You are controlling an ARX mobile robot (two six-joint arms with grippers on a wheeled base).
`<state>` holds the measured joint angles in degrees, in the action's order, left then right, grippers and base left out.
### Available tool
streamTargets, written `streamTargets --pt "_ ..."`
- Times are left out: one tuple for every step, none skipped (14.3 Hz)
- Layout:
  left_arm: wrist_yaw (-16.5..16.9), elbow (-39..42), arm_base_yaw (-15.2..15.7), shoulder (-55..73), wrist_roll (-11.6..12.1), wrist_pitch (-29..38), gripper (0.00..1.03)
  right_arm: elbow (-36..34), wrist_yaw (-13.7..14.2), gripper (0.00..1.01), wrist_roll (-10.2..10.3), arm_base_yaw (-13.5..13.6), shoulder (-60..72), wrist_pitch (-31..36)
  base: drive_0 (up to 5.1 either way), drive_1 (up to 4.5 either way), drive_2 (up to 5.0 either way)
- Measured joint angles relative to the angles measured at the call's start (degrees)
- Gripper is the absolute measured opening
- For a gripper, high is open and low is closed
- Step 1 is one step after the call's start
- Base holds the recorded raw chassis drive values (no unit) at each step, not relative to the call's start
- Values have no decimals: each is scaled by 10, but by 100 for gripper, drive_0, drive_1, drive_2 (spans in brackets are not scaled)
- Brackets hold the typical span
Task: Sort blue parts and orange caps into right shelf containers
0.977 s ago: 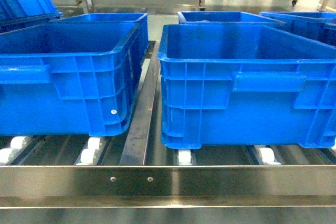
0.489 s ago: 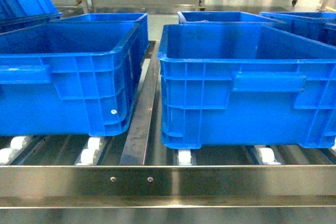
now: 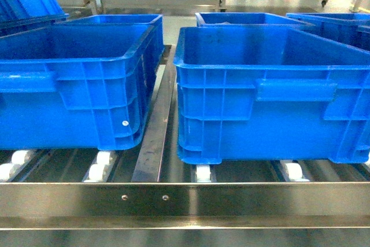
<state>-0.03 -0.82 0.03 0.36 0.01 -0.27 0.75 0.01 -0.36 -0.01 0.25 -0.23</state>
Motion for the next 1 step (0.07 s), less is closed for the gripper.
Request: streamTargets --pt "0 0 0 0 0 0 98 0 0 98 0 0 0 0 0 0 0"
